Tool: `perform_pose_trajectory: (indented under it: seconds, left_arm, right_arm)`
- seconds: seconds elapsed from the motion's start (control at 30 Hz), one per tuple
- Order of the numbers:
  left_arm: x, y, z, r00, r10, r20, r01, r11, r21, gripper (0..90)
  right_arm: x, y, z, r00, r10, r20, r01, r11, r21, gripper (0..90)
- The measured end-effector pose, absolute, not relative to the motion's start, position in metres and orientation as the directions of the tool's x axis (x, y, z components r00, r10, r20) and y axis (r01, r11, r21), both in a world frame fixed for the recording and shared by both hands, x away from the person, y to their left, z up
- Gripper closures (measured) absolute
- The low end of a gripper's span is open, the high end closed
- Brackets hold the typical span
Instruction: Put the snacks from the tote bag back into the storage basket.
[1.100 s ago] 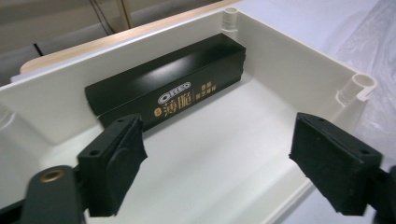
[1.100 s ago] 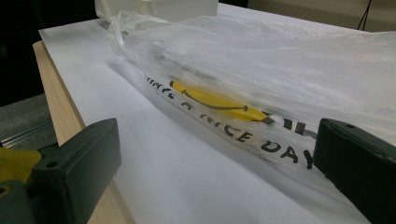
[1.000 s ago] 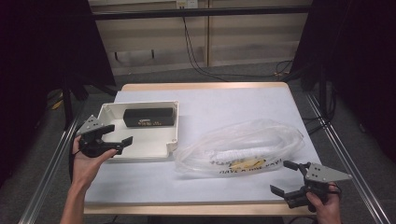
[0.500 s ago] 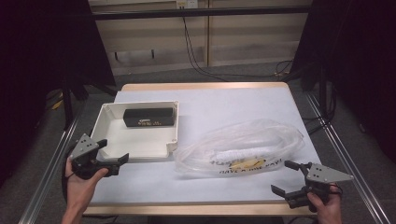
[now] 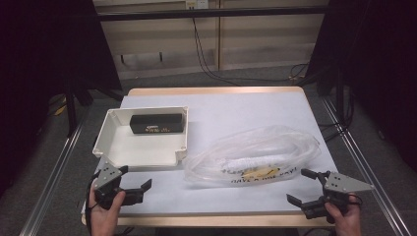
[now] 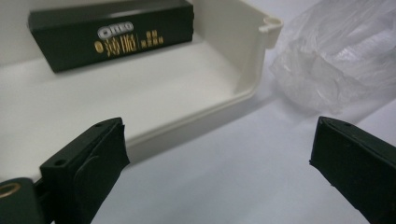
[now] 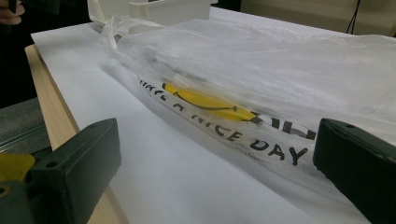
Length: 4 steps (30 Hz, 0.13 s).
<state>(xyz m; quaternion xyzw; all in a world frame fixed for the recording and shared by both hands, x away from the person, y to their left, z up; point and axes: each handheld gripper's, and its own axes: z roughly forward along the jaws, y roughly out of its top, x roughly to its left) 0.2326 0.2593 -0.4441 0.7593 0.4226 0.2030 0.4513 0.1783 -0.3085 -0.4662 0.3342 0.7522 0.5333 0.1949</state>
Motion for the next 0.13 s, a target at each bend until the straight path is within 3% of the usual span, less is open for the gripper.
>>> perform_pose_trajectory:
  seconds: [0.13]
  left_arm:
    - [0.2257, 0.2512, -0.4544, 0.609, 0.792, -0.039, 0.432, -0.29, 0.854, 3.3]
  right_arm:
    - [0.1801, -0.3087, -0.4662, -0.701, 0.711, 0.057, 0.293, 0.214, 0.932, 0.7]
